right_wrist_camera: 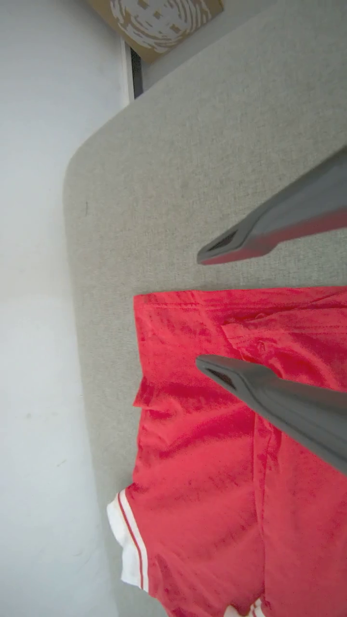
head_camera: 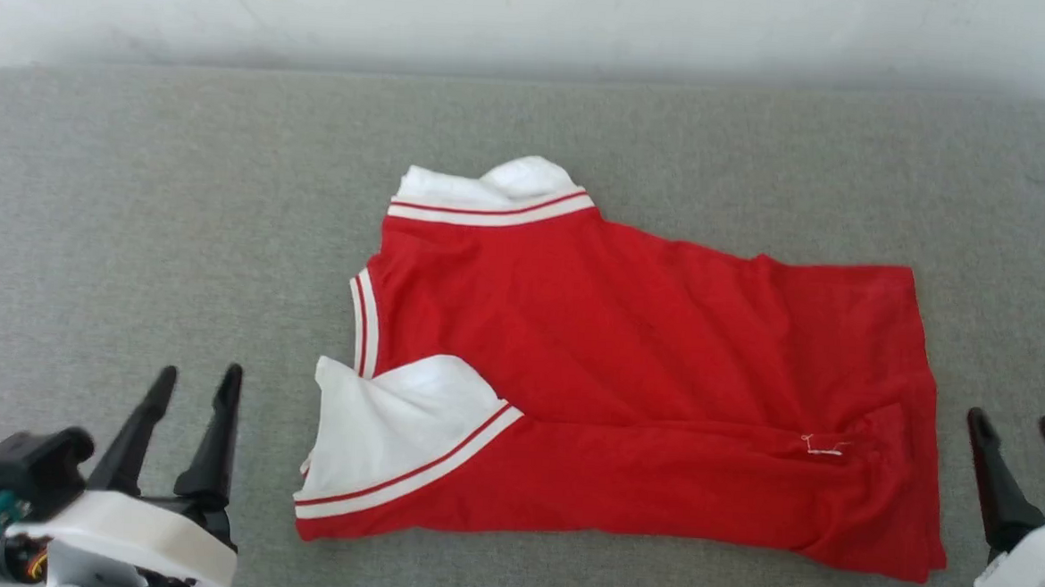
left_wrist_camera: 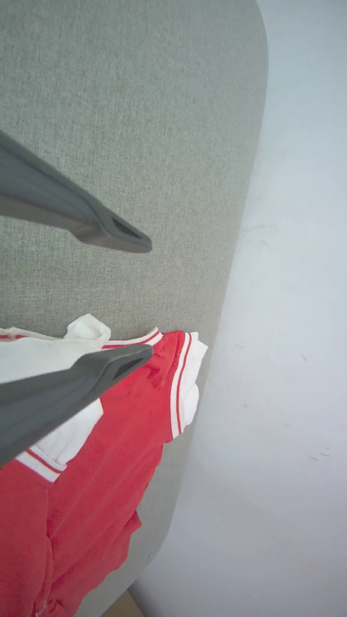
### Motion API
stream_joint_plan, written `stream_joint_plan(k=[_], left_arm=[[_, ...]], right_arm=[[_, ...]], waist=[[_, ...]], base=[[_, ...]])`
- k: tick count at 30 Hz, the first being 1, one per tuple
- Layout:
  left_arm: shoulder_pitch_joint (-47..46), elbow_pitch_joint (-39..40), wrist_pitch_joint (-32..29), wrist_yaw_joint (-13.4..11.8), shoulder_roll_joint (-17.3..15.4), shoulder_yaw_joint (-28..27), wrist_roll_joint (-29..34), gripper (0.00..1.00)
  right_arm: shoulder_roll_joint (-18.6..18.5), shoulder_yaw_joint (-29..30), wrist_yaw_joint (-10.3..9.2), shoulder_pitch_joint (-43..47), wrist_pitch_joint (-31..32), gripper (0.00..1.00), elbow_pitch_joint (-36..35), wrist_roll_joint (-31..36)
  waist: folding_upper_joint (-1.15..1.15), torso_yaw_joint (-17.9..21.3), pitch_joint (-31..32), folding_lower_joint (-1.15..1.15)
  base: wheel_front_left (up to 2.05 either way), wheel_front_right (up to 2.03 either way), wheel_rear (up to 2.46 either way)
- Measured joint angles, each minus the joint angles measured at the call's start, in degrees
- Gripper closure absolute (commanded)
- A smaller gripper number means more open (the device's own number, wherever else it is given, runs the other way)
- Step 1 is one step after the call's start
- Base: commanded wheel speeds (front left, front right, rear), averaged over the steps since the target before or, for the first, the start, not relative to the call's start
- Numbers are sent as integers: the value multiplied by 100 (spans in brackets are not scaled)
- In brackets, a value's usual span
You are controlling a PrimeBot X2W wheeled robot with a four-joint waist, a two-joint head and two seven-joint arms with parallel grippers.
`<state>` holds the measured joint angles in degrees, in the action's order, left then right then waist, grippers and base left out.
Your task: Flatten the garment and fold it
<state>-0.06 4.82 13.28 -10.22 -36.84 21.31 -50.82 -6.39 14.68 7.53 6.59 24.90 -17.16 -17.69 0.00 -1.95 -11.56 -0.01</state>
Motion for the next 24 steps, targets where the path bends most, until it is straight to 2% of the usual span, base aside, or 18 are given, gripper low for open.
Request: stream_joint_plan(k=[3,6,11,14,19,22,24], left_arm=[[307,444,137,-261,352,-438,366,0],[552,911,145,-401,955,-1084,1224,0],[1284,1173,144,-367,1839,-1552,2436,0],[1590,1087,144,-171,2121,-1584,2847,0],[1706,650,112,132,2114,-1418,3104,0],[1622,563,-344,336,1937,-1248,3109,0],[1451,548,-867,503,1779,-1138,3030,0]], right_arm=[[205,77,0,170,-687,0,-75,324],[309,103,0,297,-1326,0,-38,587],[334,182,0,564,-2207,0,370,641],[333,193,0,672,-2546,0,605,558],[336,171,0,691,-2749,0,823,548],[335,172,0,688,-2763,0,872,552],[335,167,0,679,-2762,0,883,552]], waist=[[0,-42,143,0],[0,-66,271,0],[0,-59,492,-1],[0,-45,604,-1],[0,-37,693,0],[0,-60,679,0],[0,-74,643,1]], base=[[0,0,0],[0,0,0],[0,0,0],[0,0,0],[0,0,0],[0,0,0],[0,0,0]])
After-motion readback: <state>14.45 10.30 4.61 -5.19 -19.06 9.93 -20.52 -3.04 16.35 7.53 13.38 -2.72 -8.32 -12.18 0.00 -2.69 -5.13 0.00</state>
